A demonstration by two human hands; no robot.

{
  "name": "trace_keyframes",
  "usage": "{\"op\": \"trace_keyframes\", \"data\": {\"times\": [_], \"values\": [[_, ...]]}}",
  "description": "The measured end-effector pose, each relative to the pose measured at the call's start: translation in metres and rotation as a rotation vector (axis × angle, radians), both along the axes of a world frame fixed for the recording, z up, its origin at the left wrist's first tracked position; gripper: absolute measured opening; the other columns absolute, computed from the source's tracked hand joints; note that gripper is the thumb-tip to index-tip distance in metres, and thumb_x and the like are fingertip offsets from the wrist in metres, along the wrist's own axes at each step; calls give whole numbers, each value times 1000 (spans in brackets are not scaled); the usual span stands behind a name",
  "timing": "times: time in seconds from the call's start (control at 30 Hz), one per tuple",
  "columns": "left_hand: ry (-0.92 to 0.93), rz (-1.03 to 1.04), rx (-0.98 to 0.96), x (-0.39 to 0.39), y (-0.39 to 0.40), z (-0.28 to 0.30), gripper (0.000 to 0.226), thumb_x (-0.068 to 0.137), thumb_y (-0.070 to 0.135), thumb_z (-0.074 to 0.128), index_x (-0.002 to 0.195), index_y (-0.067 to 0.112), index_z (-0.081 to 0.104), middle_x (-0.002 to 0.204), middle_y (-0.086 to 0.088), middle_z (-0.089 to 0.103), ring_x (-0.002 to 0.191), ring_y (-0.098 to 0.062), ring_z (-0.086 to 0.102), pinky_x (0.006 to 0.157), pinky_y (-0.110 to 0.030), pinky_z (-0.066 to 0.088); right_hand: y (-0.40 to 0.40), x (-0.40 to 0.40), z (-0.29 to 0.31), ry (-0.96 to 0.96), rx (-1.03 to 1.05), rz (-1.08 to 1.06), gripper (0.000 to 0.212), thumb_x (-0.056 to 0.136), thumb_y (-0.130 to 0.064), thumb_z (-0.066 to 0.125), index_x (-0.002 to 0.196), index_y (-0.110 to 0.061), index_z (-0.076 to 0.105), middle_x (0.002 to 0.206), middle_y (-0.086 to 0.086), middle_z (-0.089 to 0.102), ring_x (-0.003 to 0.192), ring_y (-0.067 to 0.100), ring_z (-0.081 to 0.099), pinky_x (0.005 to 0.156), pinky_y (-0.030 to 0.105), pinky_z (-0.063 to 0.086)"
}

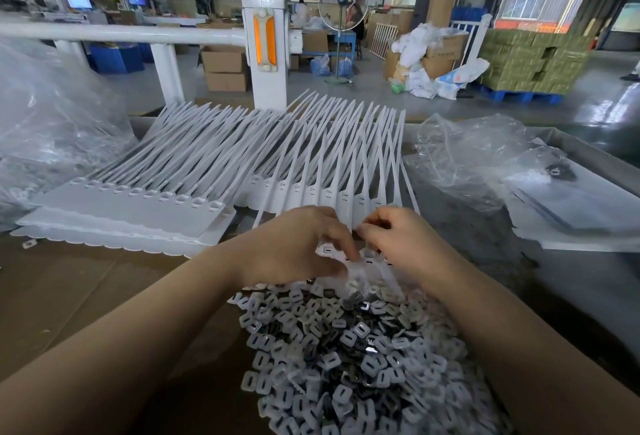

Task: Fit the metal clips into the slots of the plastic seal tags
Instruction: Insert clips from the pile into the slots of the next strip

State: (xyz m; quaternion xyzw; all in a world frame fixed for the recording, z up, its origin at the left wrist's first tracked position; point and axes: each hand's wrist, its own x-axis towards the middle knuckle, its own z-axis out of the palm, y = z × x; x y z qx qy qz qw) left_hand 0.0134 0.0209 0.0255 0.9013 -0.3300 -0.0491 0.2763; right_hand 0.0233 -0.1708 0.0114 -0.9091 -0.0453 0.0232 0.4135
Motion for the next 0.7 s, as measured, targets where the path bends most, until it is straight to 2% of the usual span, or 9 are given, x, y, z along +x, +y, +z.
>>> {"op": "trace_keyframes", "data": {"times": [0.13, 0.3, 0.37, 0.47, 0.57, 0.7], "values": [[116, -103, 29, -8, -7, 2, 21, 78, 33, 79, 98, 37, 72, 94, 19, 62, 90, -1, 56, 78, -15, 45, 1, 1, -1, 3, 4, -13, 13, 96, -34, 60, 84, -32, 63, 78, -10, 71, 70, 4, 70, 87, 43, 55], [134, -124, 28, -13, -11, 5, 12, 79, 25, 79, 87, 30, 72, 88, 17, 66, 81, -3, 59, 76, -20, 47, 2, 0, -1, 8, 14, -21, 9, 95, -34, 61, 88, -31, 64, 79, -9, 71, 72, 5, 70, 84, 42, 57], [162, -110, 6, -14, -11, 6, 11, 80, 23, 79, 83, 30, 71, 83, 17, 68, 77, 0, 60, 71, -15, 47, 2, 0, 0, 0, 18, -21, 9, 95, -33, 61, 87, -30, 64, 78, -7, 71, 73, 8, 70, 83, 43, 57], [247, -50, -37, -12, -11, 6, 6, 82, 23, 78, 84, 26, 72, 82, 12, 71, 72, 2, 63, 69, -9, 46, 1, -1, 1, -13, 22, -18, 11, 96, -33, 60, 86, -30, 65, 74, -6, 71, 74, 11, 71, 85, 45, 56], [330, -8, -93, -10, -9, 6, 7, 84, 19, 77, 85, 24, 72, 84, 6, 73, 76, -5, 68, 68, -11, 49, 0, -1, 1, -23, 38, -19, 11, 96, -34, 60, 88, -29, 66, 73, -5, 72, 74, 13, 71, 85, 45, 55], [384, 9, -134, -8, -5, 9, 7, 85, 15, 75, 85, 21, 72, 80, 5, 73, 71, -2, 67, 68, -11, 49, -1, 0, 0, -31, 56, -20, 9, 95, -34, 60, 92, -28, 67, 77, -6, 71, 76, 12, 70, 81, 41, 55]]}}
